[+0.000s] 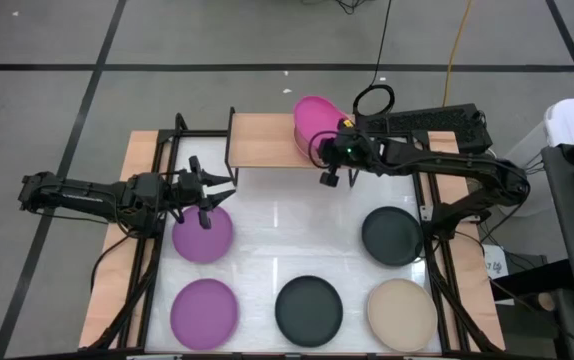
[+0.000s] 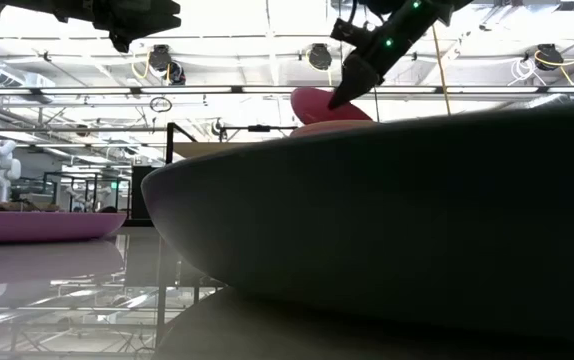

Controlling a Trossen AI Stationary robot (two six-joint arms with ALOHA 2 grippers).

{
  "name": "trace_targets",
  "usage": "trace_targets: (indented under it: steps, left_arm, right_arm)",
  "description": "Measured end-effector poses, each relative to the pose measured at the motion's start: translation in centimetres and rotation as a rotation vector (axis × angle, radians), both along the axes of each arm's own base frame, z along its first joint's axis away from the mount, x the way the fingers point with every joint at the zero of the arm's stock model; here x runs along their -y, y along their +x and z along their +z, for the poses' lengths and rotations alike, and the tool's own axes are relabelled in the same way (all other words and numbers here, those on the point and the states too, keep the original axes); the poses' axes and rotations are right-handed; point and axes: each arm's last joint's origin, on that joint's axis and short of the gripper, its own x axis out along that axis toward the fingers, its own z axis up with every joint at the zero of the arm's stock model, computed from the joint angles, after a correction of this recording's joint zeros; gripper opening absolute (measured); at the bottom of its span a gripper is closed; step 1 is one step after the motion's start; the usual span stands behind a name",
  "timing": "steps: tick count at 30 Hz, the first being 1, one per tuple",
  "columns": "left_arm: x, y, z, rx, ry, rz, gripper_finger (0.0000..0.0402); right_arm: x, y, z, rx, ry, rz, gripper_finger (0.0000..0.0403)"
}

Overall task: Place and stack plates onto a shelf
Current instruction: Stack the pink plate on top of the light orange plate on the shelf, then stack the top purple plate on top of the pink plate on the shelf

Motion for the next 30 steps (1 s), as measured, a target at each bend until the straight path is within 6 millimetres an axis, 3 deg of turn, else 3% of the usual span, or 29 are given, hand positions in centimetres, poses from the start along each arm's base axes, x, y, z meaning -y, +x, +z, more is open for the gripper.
trace_targets:
  steps: [14, 30]
  left_arm:
    - [0.0, 0.0, 0.0, -0.001, 0.000, 0.000, 0.0156]
    - [0.0, 0.0, -0.1, -0.006, 0.001, 0.000, 0.0156]
  right_arm:
    - [-0.5, -1.3, 0.3, -0.055, 0.016, -0.054, 0.0059]
    - [-1.4, -1.4, 0.7, -0.022, 0.038, -0.047, 0.0180]
